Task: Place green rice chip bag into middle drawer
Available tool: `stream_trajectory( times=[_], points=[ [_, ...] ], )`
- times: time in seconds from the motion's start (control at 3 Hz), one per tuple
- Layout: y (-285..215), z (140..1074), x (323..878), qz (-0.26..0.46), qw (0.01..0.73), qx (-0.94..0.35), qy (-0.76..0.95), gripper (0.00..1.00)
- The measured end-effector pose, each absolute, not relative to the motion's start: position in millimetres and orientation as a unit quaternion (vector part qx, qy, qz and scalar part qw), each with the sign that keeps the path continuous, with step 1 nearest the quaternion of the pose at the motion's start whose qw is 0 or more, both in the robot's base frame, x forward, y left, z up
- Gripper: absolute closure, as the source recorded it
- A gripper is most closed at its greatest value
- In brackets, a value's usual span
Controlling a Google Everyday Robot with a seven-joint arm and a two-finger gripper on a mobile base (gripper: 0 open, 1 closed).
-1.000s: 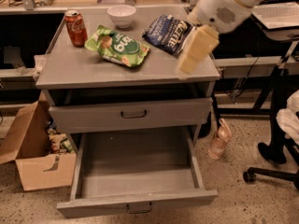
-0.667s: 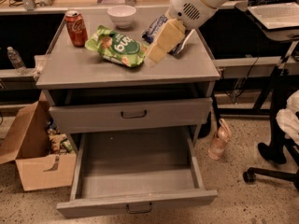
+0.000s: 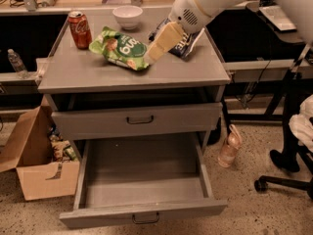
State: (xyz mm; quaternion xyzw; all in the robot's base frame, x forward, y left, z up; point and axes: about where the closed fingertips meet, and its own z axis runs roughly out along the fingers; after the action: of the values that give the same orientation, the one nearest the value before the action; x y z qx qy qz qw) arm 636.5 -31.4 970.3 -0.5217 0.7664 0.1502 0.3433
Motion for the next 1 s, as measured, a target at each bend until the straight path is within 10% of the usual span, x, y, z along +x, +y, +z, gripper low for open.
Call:
stream_trajectory(
  times=[1.0],
  points=[
    [20.2, 914.8, 773.2, 0.213, 0.407, -0.426, 0.78, 0.0]
  ],
)
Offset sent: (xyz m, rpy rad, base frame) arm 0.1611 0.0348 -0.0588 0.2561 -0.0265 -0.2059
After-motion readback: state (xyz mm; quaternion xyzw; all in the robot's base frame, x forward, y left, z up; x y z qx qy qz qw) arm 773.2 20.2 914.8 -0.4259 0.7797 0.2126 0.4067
